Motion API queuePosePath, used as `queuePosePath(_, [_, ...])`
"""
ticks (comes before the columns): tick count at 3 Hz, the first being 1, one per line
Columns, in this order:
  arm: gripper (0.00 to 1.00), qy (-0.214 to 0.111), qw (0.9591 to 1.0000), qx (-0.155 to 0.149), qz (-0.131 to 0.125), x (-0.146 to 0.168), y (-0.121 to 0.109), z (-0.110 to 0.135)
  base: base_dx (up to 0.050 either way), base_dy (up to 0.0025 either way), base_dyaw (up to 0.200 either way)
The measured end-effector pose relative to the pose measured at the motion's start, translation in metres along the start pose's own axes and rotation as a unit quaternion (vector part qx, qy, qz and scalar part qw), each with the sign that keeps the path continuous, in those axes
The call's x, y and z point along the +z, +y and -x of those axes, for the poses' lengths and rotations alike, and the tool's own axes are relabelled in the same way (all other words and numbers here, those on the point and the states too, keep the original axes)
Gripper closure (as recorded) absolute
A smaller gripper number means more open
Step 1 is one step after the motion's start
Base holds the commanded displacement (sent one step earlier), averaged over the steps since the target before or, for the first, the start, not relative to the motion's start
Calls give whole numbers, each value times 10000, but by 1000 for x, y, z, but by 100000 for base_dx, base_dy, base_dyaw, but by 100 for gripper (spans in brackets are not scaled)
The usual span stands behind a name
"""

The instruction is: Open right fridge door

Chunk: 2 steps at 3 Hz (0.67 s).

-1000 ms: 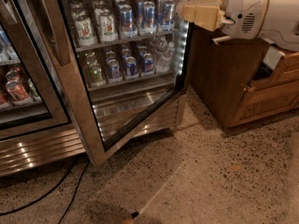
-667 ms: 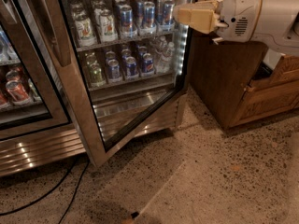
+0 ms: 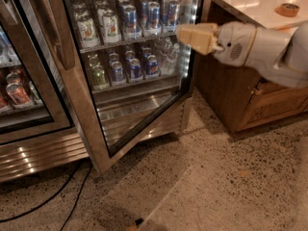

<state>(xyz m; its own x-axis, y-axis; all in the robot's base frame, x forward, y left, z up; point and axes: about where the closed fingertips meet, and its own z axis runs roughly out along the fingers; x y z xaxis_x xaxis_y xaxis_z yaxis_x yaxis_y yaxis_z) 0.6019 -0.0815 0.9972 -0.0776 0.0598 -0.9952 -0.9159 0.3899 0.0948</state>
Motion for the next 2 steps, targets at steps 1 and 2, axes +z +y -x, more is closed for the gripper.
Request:
queuePosePath(1, [100, -72, 9998, 86, 188, 7, 50, -25, 0, 0, 0])
queuePosePath(2, [100, -36, 9989, 88, 449, 2, 117, -39, 0, 0, 0])
